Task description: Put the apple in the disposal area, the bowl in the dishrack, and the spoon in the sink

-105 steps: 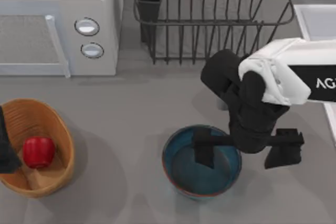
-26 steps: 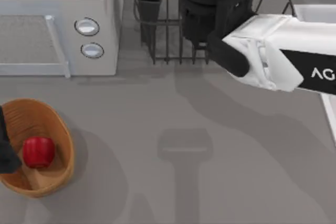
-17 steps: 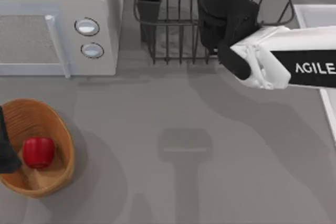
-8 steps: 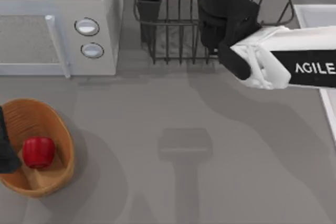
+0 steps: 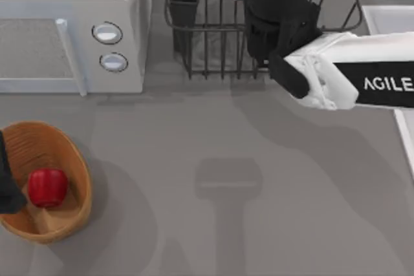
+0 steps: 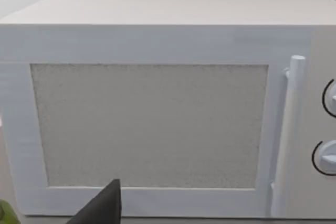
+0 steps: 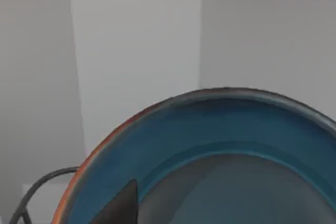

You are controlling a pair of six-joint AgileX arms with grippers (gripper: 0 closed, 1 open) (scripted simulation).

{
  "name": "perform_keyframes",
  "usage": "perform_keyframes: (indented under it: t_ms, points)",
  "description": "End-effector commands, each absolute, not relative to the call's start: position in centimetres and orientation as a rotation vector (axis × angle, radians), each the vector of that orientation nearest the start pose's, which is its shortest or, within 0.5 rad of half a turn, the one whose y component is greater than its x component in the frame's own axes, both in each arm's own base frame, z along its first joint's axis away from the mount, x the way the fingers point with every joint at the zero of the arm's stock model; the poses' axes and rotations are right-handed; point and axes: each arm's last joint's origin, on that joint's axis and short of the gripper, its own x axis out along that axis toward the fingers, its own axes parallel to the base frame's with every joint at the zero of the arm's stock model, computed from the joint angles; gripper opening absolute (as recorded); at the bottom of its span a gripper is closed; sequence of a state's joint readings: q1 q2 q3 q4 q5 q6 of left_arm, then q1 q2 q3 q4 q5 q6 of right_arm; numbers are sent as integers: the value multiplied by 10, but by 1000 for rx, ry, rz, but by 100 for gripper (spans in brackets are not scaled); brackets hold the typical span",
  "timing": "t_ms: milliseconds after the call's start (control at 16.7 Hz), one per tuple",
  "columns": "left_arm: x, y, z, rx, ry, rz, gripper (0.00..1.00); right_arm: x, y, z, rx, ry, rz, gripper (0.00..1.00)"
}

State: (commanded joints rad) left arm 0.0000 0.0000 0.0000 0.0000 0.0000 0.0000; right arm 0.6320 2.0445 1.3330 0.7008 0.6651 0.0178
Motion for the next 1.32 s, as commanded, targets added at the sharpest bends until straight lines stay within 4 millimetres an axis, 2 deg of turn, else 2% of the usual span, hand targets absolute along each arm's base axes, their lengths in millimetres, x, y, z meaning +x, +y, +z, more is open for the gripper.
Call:
perform_keyframes:
  t_ms: [420,600,780,900,1080,1200,1320]
  points:
    - [106,-1,160,0,0,0,100,382,260,220,0,2,-6,100]
    - [106,-1,160,0,0,0,100,377,233,226,0,18,2,100]
    - [106,-1,160,0,0,0,100,358,183,237,-7,53,12,100]
    - [106,-1,160,0,0,0,100,333,144,245,-13,82,20,100]
    - [106,-1,160,0,0,0,100,276,88,250,-20,119,33,100]
    - [106,-1,160,0,0,0,100,231,57,242,-23,134,42,100]
    - [106,-1,160,0,0,0,100,190,35,228,-23,133,49,100]
